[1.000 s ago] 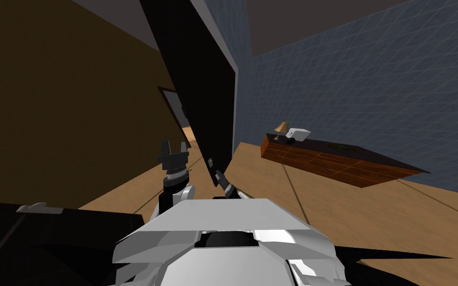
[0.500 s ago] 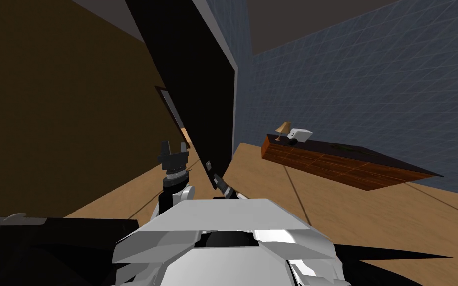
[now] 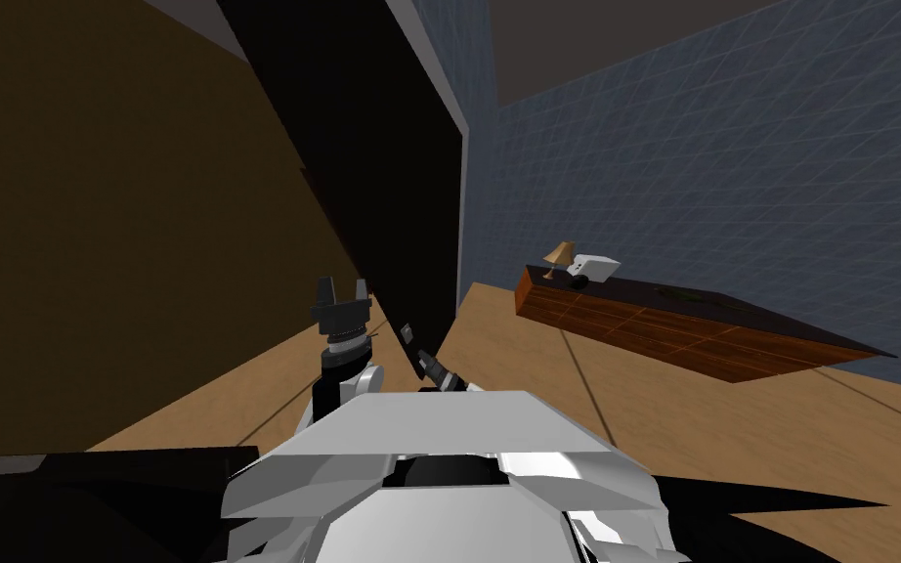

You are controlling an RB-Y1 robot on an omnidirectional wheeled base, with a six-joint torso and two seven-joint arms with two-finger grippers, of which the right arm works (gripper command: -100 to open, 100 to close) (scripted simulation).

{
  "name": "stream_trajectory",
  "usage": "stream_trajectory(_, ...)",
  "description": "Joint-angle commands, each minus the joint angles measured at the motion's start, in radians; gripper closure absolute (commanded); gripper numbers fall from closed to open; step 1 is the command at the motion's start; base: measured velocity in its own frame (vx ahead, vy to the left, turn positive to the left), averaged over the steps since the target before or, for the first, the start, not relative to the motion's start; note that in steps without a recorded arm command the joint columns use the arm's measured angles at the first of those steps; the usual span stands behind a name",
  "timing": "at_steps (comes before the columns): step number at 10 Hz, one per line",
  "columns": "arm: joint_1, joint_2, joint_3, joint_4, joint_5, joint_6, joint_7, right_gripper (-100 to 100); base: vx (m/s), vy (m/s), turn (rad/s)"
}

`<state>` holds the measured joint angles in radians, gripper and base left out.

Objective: Push the door open

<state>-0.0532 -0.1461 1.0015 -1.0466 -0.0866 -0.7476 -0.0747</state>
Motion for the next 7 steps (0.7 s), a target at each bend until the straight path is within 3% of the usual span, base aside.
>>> stream_trajectory(1,-0.014,-0.002,0.026,0.034,0.0,-0.005,-0.007,-100,0.122,-0.022,-0.001)
stream_trajectory(6,-0.063,-0.006,0.114,0.148,-0.001,-0.014,-0.03,-100,0.195,-0.022,0.002)
stream_trajectory(7,-0.058,-0.01,0.104,0.129,-0.001,-0.011,-0.029,-100,0.092,0.003,0.001)
